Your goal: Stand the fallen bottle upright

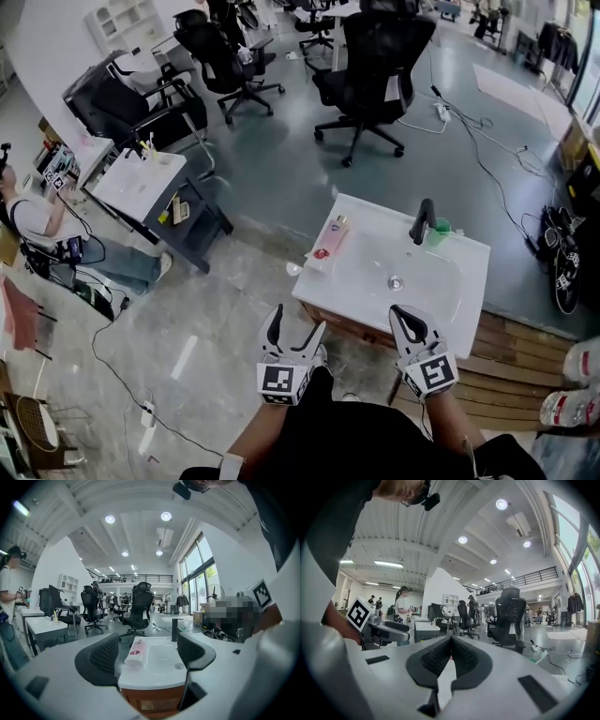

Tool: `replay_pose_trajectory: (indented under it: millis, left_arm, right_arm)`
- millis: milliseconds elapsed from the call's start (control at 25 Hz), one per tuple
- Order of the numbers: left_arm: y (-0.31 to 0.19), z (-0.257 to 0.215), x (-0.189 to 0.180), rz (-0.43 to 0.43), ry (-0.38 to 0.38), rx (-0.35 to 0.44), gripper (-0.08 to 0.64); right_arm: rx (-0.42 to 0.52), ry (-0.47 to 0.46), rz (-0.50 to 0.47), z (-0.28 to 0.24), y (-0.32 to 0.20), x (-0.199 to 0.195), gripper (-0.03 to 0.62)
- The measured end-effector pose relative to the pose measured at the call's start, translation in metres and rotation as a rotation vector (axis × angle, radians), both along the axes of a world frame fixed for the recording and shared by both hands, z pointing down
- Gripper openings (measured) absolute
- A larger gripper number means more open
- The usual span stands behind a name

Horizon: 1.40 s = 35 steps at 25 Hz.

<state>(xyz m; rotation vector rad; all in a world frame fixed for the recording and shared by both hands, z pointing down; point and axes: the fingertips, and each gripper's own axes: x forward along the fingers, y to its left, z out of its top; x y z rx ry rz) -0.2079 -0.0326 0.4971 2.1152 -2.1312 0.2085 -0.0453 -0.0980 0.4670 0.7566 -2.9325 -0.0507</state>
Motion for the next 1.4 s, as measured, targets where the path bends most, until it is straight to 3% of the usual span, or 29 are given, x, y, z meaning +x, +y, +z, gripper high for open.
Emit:
replay_pose_trajectory:
  millis: [200,400,800,1000,1400]
  left_arm:
    - [-0.043,0.013,-0.033,0.061,0.008,-0.055,0.376]
    - [-0.086,0.015,-0.059,0.098,0.007,-0.068,0.376]
    - [-0.168,0.056,-0.107,0.193,0.028,-0.178,0.376]
    - [-0.209,0.069,-0.109,0.263,0.014,-0.214,0.376]
    - [-0.267,0.099,-0.094,0.261,-0.012,-0.340,0.376]
  right_arm:
    - [-0.013,0.007,0.018,-0.004,-0.037,-0.044,0.014]
    - [-0.027,0.011,0.044,-0.004,-0.070,-0.072,0.014]
    - [-0.101,0.076,0.101,0.020,-0.137,-0.122,0.014]
    - [-0.130,0.132,0.120,0.038,-0.151,-0.125,0.014]
    - [-0.181,0.135,0.126,0.052,-0.189,-0.098,0.014]
